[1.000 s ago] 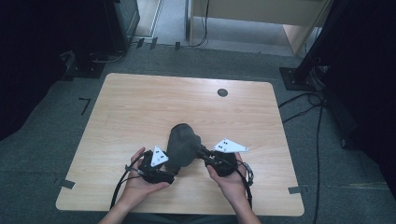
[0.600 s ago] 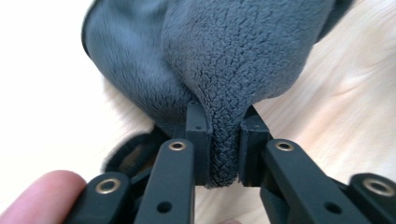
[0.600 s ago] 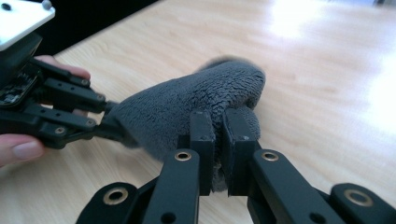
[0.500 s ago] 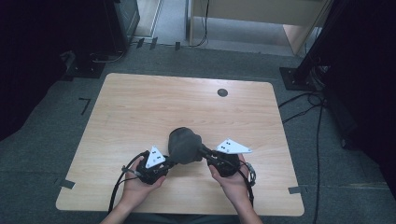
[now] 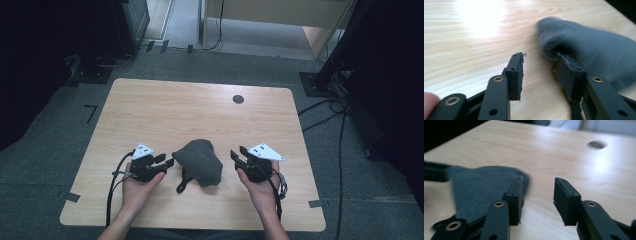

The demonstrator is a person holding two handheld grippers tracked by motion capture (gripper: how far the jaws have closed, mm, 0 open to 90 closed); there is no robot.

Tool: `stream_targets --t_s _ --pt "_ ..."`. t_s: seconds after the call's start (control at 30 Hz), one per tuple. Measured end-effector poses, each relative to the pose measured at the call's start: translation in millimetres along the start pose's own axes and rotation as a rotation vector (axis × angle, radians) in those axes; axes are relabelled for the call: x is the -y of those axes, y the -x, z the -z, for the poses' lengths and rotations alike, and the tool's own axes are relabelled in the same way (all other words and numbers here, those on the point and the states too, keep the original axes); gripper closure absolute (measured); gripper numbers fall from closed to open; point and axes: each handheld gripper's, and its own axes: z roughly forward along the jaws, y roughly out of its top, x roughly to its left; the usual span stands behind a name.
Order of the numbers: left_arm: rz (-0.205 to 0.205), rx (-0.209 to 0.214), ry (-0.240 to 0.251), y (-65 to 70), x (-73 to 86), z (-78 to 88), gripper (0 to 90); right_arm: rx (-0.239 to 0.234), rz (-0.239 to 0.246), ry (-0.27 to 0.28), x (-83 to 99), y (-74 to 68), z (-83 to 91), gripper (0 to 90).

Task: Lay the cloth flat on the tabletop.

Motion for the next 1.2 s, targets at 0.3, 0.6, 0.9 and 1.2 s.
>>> stream_targets --t_s 0.3,0.6,0.9,1.2 --pt "-0.140 0.137 -0.095 18.2 12.0 -7.3 50.4 -0.217 0.031 -0.094 13.4 -24.5 -21.7 37.8" --pt "-0.236 0.098 -0.190 37.4 21.5 -19.5 46.9 -0.176 0.136 -0.228 32.5 -54.8 -42.6 41.9" --pt "-0.364 0.004 -0.225 56.1 32.3 -32.3 78.4 -0.167 0.097 -0.151 31.3 -44.8 -39.5 70.8" --pt "-0.333 0.020 -0.184 39.4 27.1 -19.5 85.5 0.185 -0.155 0.004 29.4 24.0 -13.9 67.6"
